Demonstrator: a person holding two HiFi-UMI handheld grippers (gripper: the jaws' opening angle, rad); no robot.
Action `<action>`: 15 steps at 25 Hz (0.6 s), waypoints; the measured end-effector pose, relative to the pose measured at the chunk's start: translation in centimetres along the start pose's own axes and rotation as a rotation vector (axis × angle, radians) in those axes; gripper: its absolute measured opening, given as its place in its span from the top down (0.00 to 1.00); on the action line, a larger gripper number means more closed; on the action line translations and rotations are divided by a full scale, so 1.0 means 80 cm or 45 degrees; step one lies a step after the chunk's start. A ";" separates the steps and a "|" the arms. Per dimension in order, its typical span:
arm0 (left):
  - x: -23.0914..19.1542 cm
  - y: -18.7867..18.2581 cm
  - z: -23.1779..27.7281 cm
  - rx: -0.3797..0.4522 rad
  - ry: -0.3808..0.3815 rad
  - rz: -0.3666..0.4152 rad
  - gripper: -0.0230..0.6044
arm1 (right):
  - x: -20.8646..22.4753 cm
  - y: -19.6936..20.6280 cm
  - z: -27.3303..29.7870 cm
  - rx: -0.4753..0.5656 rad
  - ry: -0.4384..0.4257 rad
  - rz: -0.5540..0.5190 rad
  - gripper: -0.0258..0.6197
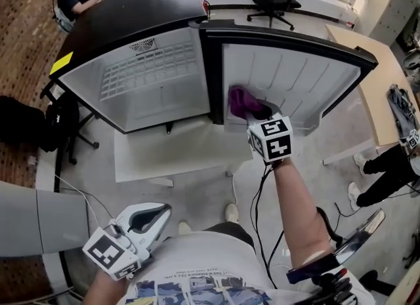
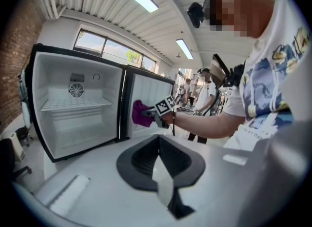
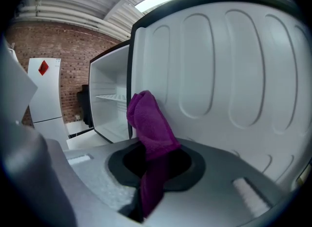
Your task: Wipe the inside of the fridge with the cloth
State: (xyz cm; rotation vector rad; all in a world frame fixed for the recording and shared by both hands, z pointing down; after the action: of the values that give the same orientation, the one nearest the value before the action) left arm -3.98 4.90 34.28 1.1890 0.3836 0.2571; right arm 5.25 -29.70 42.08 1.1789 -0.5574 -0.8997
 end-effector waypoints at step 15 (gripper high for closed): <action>0.024 -0.022 0.080 0.001 0.189 0.055 0.95 | 0.102 0.040 -0.067 -0.074 0.204 0.018 0.88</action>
State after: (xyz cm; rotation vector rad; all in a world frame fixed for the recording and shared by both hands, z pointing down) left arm 0.47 -0.41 34.34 1.1832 0.4880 0.3845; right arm 14.89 -33.23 42.76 1.1807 -0.4071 -0.7960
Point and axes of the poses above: the fingertips, and each gripper's own axes: z forward along the fingers, x to its right, y out of its underside, the point moved 4 cm from there along -z, backward along the fingers, and after that the axes turned 5 degrees about x, right-handed, at the moved point
